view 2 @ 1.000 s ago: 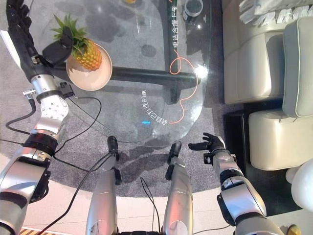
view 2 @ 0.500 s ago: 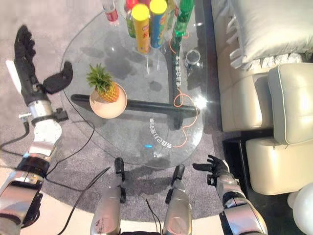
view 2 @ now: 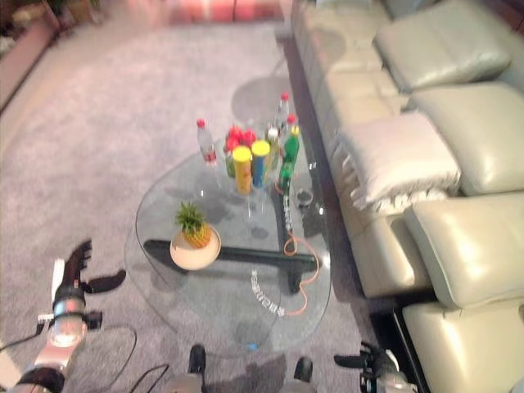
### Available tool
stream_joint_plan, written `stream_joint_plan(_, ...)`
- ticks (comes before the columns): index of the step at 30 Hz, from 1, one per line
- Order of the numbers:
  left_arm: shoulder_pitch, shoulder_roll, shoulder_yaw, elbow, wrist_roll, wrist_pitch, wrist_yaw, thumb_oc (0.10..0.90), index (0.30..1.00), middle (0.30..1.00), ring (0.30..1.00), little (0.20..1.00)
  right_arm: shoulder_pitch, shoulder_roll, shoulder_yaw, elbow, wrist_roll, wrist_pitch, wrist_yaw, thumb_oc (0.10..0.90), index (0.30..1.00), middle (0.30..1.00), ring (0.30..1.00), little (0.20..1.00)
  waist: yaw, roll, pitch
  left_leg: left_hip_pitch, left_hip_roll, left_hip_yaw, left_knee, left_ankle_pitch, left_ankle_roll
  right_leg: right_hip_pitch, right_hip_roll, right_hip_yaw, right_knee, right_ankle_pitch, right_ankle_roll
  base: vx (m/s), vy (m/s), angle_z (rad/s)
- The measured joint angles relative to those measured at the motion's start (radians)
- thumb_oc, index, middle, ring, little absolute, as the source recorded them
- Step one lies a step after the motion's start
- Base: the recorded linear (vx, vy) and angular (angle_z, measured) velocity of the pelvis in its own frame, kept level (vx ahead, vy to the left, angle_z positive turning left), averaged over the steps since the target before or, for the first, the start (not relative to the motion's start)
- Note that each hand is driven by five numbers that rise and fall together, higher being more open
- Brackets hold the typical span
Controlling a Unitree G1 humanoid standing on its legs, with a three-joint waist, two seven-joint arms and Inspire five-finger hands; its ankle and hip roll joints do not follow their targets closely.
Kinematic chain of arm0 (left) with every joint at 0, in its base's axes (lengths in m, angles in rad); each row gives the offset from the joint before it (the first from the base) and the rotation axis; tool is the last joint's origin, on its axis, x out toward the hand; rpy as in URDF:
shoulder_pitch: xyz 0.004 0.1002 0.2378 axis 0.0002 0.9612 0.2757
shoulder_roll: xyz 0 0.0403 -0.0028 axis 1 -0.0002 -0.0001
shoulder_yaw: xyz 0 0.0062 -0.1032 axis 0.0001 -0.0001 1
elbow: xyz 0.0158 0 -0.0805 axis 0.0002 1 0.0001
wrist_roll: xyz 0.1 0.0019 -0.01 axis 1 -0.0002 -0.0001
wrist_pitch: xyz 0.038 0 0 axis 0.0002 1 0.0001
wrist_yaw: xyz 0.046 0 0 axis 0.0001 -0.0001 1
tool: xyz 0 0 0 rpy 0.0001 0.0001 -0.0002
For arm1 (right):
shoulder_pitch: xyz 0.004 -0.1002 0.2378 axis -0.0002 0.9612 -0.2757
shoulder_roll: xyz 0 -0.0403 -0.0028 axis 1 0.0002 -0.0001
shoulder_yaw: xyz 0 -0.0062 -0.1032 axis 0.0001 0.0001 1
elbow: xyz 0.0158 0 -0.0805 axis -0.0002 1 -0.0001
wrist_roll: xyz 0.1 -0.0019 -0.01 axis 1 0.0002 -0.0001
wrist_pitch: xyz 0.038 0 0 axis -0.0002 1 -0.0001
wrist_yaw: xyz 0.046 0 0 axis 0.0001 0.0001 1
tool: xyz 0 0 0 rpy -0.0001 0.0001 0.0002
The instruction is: Pick up the fruit to the plate
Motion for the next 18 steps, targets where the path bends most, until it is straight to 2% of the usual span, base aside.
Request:
stream_joint_plan(3,0.025,-0.027,0.007,0.131,-0.002,0.087,-0.074,0.800,0.900,0.900,0.900,0.900,0.028,0.015,0.000,0.022,-0.023,0.021,0.001,0.800,0.900,0.900,0.900,0.900,-0.009,0.003,-0.047,0.001,0.002,0.003,0.000,-0.001,-0.002,0.001,-0.005,0.000,-0.002,-0.002,-0.001,0.05,0.044,0.00)
stream_joint_plan(6,0.064,-0.079,0.007,0.247,-0.002,0.134,-0.152,0.800,0.900,0.900,0.900,0.900,0.045,0.016,0.001,0.058,-0.064,0.044,0.002,0.800,0.900,0.900,0.900,0.900,-0.014,0.015,-0.069,0.013,0.003,0.015,0.000,-0.002,-0.002,0.009,-0.006,0.004,-0.002,-0.004,0.002,0.05,0.051,-0.09)
stream_joint_plan(11,0.101,-0.147,-0.023,0.256,0.003,0.155,-0.247,0.800,0.900,0.900,0.900,0.900,0.063,0.016,0.004,0.100,-0.141,0.079,0.021,0.800,0.900,0.900,0.900,0.900,-0.012,0.026,-0.080,0.016,0.007,0.016,0.000,-0.001,-0.002,0.015,-0.003,0.005,-0.001,-0.005,0.002,0.05,0.038,0.02)
stream_joint_plan(18,0.103,-0.195,-0.038,0.256,0.003,0.231,-0.363,0.800,0.900,0.900,0.900,0.900,0.065,0.032,0.024,0.105,-0.180,0.087,0.032,0.800,0.900,0.900,0.900,0.900,-0.014,0.021,-0.111,0.032,0.012,0.034,0.000,-0.004,-0.005,0.019,0.000,0.023,-0.002,-0.005,0.002,0.02,0.015,-0.07)
